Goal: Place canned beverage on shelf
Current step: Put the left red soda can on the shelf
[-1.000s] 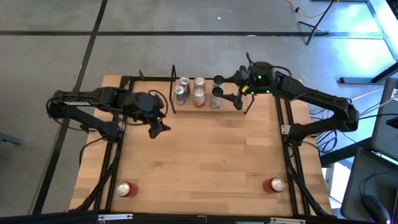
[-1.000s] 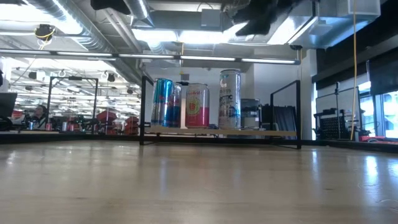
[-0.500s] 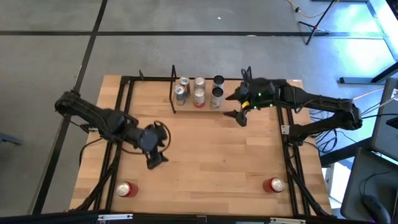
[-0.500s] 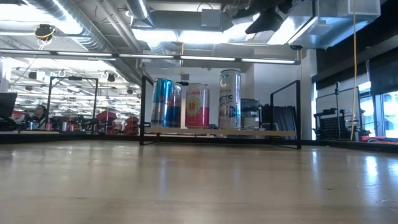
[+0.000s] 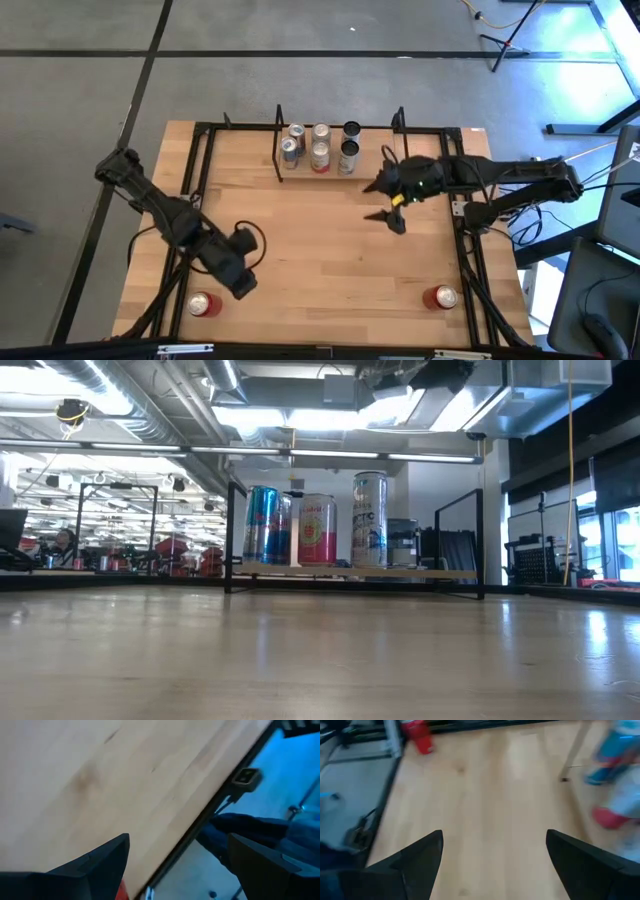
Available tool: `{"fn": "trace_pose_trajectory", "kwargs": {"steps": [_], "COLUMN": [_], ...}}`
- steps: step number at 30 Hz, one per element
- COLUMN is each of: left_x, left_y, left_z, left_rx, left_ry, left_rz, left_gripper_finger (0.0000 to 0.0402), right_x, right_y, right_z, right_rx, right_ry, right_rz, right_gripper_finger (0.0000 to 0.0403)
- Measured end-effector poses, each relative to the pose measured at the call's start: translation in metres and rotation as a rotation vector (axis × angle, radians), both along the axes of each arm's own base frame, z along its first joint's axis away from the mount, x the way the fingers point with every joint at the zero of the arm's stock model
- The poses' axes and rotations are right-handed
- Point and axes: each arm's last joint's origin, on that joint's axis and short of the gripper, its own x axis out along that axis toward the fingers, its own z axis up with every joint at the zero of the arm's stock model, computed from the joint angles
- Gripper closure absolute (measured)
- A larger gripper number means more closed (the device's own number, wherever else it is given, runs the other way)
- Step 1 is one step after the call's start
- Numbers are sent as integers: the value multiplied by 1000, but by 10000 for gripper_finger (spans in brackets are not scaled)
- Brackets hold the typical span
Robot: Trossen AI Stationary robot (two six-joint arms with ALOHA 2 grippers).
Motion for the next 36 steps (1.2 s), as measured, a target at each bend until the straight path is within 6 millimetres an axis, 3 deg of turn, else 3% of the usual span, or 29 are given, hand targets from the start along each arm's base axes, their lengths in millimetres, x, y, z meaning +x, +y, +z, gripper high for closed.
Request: {"fn": "trace_pose_trajectory", "kwargs": {"steps": [9,19,26,32,36], "left_x": [-24,-39,-39,-50,-62], "left_y": [-41,-83,-89,-80,-81], "left_z": [-17,-47,-56,-31,-32], "left_rx": [-105,-114,-78,-4,50], "left_ry": [191,401,423,497,552], "left_rz": [212,253,277,283,285], "left_gripper_finger": [81,81,81,81,81], "right_x": [-7,-11,-10,-10,-10], "right_y": [42,55,54,54,54], "right_z": [0,0,0,0,0], "right_rx": [4,-27,-22,-24,-25], "right_ry": [3,-7,-7,-8,-8], "right_rz": [106,99,93,95,96], "right_gripper_finger": [63,63,63,63,63]}}
